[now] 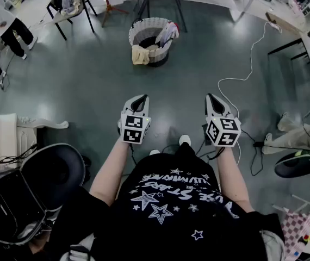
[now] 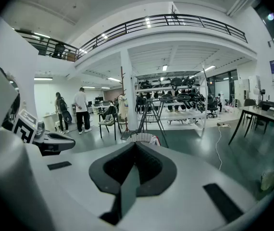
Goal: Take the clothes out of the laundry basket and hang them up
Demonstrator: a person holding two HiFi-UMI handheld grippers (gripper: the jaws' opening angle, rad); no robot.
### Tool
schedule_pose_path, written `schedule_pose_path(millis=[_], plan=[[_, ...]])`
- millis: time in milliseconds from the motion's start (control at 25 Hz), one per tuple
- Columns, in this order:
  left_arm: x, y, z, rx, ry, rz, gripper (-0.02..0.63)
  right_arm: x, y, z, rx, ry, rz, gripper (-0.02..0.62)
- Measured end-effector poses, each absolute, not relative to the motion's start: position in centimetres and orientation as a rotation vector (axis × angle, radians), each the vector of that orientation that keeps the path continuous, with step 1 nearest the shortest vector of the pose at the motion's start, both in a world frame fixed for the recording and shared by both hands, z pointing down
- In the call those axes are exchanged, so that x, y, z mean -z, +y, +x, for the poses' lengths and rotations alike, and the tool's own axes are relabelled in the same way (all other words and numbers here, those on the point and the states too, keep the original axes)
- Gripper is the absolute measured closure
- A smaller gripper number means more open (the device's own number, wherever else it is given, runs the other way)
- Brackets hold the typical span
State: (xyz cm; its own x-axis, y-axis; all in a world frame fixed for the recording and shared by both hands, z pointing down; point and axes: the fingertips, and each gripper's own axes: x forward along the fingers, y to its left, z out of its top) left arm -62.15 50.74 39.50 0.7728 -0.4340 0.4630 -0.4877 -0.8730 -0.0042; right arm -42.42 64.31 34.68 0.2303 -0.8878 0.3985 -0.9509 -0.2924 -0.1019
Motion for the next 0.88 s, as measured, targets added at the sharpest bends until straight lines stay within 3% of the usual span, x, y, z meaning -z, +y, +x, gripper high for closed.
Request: schedule_pose_path(millis=[720,760,800,840,880], plan=[[-40.8,49.7,-63.2,-0.690,-0.763,2.798,0.587,-36.1,61.9,-41.1,-0.610,-1.814,2.391,0.584],[-40.6,49.4,-62.7,-0.667,-0.779,2.796,0.569,-36.3,61.3,-40.6,-0.603,-1.837,2.385,0.583],[-40.5,48.9,-62.2,-0.647,-0.800,2.794,0.492,-36.6,60.5,-40.0,-0.598,-1.869,2.372,0.551],[-40.4,48.4,-61.6,-0.637,-0.823,2.791,0.394,-36.9,59.5,-39.3,-0.599,-1.903,2.354,0.468],[-40.4,47.8,-60.9,-0.637,-0.848,2.786,0.351,-37.2,58.6,-38.6,-0.606,-1.935,2.333,0.457]])
